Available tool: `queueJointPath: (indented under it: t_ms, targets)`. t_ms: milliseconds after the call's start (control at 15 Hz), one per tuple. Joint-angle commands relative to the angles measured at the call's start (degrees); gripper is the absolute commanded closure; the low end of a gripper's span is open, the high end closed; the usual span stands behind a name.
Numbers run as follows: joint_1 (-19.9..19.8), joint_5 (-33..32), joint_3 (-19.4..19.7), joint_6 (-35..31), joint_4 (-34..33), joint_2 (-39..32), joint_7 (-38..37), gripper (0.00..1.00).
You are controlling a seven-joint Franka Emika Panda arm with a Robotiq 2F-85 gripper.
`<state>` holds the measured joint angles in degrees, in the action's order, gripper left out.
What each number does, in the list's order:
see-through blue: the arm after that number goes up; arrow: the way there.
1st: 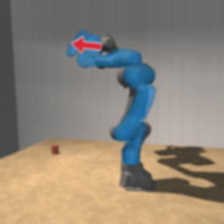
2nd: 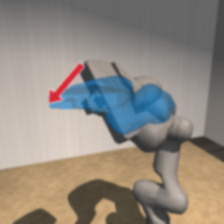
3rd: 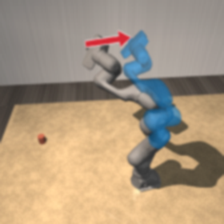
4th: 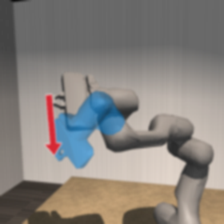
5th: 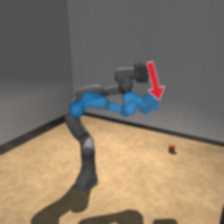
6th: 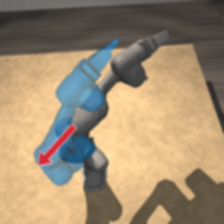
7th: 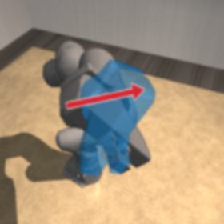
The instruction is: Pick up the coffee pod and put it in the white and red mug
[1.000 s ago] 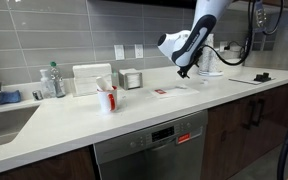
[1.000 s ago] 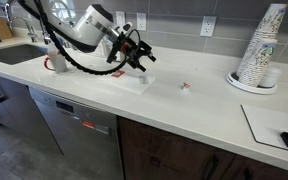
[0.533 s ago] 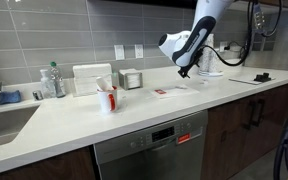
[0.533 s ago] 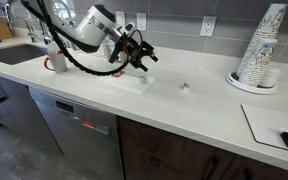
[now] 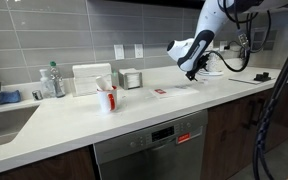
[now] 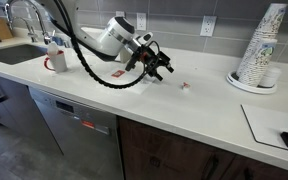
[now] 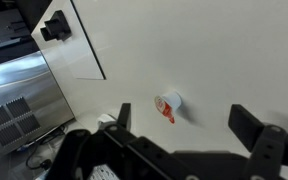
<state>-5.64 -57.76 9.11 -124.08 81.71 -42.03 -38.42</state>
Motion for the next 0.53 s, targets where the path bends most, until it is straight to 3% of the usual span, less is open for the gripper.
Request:
queueJointPath:
  t_ms: [0,467]
  targets:
    - [-0.8,2.1,1.6,-0.8,-7.6,-6.0,2.5,0.0]
    - [-1.0,3.1,4.0,0.0,-16.6,-13.4,5.4,0.0]
